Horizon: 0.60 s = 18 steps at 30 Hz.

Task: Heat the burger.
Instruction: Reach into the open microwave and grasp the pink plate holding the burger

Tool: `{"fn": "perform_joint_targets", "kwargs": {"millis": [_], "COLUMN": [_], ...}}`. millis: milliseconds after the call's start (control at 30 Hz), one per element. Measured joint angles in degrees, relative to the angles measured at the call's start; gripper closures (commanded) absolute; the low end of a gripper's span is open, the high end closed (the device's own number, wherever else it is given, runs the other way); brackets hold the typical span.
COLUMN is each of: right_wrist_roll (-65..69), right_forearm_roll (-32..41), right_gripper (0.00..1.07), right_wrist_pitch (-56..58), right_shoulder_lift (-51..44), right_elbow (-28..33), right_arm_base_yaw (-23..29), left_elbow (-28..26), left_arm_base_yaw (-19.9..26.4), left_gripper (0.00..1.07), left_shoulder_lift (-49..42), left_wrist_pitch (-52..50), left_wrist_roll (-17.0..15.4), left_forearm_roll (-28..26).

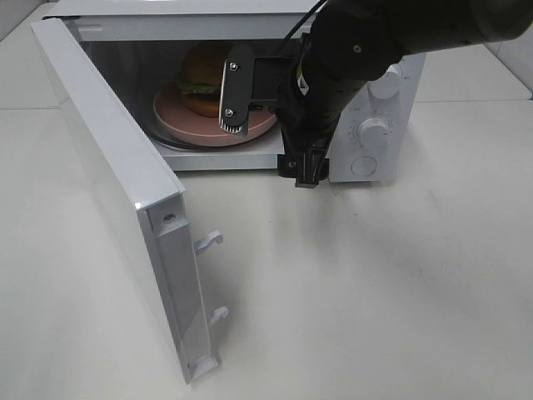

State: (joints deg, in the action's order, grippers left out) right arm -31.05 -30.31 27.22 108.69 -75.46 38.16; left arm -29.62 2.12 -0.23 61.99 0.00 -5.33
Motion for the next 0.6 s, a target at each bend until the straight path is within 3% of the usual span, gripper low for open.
{"fn": "perform_joint_targets", "kwargs": {"millis": [600], "right_wrist_roll": [0.1], "right_forearm_roll": [-0.3], "right_gripper": [0.21], "right_wrist_pitch": [-5.7], "right_shoulder_lift": [11.0], "right_elbow": [-10.1], "right_arm_base_yaw": [0.0], "left_elbow": [0.0], "left_arm_base_yaw": [0.0], "left_gripper": [0.06], "left_shoulder_lift": [0.0], "left_wrist_pitch": [0.0], "left_wrist_roll": [0.0], "left_forearm_roll": [0.0]}}
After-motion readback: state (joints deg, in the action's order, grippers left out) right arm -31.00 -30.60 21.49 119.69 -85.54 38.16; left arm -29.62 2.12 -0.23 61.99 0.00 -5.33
